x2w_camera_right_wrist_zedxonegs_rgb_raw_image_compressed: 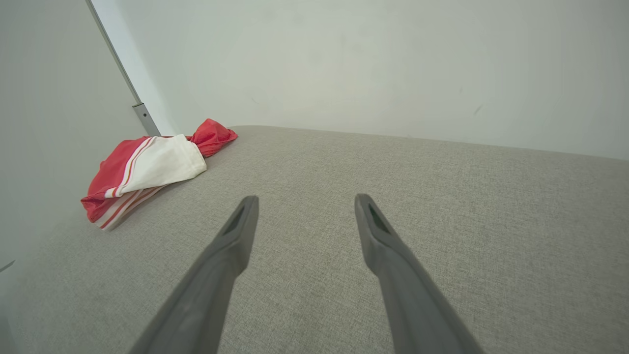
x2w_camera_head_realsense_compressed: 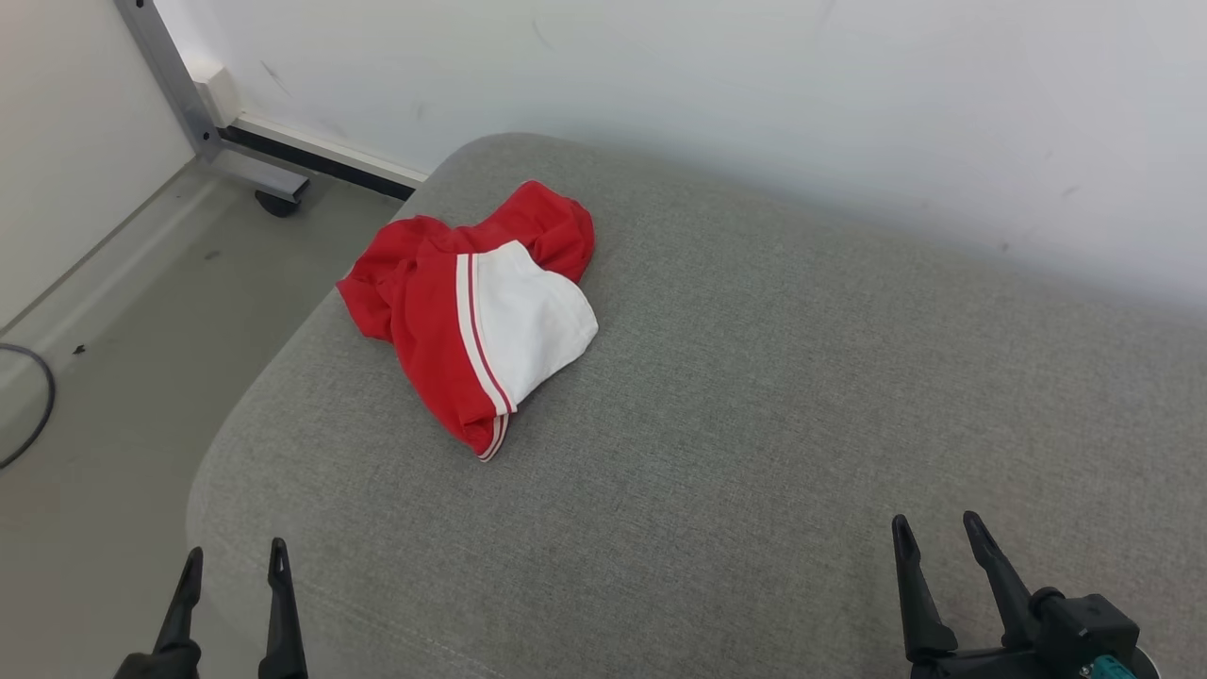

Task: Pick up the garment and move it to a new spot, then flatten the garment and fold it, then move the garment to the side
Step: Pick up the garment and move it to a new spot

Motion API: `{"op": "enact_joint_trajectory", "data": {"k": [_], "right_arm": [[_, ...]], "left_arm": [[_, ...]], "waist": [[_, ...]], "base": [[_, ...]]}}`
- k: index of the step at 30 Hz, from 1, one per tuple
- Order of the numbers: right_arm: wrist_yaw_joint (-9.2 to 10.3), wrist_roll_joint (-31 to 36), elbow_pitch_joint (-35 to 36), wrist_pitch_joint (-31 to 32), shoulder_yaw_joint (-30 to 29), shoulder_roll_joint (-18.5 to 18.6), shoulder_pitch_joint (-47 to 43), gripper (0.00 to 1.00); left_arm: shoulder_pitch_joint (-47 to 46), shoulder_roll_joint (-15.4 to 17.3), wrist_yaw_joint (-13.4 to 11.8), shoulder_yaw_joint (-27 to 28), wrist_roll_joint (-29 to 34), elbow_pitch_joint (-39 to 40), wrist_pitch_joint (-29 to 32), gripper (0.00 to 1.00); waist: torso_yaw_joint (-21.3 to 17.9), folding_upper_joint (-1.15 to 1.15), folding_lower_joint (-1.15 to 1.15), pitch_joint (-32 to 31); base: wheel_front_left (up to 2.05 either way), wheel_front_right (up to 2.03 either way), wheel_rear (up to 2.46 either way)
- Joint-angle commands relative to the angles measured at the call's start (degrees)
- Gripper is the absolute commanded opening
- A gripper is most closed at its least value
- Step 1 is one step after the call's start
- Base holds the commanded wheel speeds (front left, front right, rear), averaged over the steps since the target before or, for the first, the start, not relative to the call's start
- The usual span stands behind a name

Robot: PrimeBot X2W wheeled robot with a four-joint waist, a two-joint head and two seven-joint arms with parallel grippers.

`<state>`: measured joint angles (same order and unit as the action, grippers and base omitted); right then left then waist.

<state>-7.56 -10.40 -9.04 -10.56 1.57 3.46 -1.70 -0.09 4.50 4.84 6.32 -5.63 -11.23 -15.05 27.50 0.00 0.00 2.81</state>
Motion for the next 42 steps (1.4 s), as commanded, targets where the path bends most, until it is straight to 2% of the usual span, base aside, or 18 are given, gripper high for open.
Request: {"op": "enact_joint_trajectory", "data": {"k": [1,9,16,24,31,36,42], "right_arm": [[0.16,0.34,0.19,0.21,0.07,0.35,-0.10,1.00],[0.17,0.77,1.05,0.65,-0.33,1.14,1.34,1.00],[0.17,1.12,2.43,1.36,-1.31,2.71,3.51,1.00],[0.17,1.66,5.20,1.48,-3.08,3.79,6.63,1.00],[0.16,2.07,6.69,0.58,-4.63,3.66,8.85,1.00],[0.17,2.15,6.83,0.25,-4.94,3.48,9.81,1.00],[0.16,2.10,6.64,-0.17,-5.19,3.38,10.65,1.00]], "left_arm": [[0.63,-0.04,-0.25,0.24,-0.09,0.26,-0.18,1.00],[-2.76,0.19,-0.37,1.80,-1.55,0.11,-0.18,1.00],[-11.43,2.70,0.43,4.35,-4.08,-0.90,-0.18,1.00],[-24.13,8.05,0.43,6.69,-6.31,-3.33,0.96,1.00],[-34.00,13.14,0.65,8.25,-7.94,-8.01,4.01,1.00],[-37.69,15.42,0.92,7.61,-7.63,-12.01,5.88,1.00],[-40.97,19.00,1.11,7.29,-7.75,-20.59,9.20,1.00]], "waist": [[-0.34,0.00,0.00,0.36],[-3.70,0.00,0.00,2.33],[-9.70,0.00,0.00,6.49],[-18.49,0.00,0.00,14.45],[-24.48,0.00,0.00,20.57],[-26.43,0.00,0.00,22.09],[-28.17,0.00,0.00,22.90]], "base": [[0.00,0.00,0.00],[0.00,0.00,0.00],[0.00,0.00,0.00],[0.00,0.00,0.00],[0.00,0.00,0.00],[0.00,0.00,0.00],[0.00,0.00,0.00]]}}
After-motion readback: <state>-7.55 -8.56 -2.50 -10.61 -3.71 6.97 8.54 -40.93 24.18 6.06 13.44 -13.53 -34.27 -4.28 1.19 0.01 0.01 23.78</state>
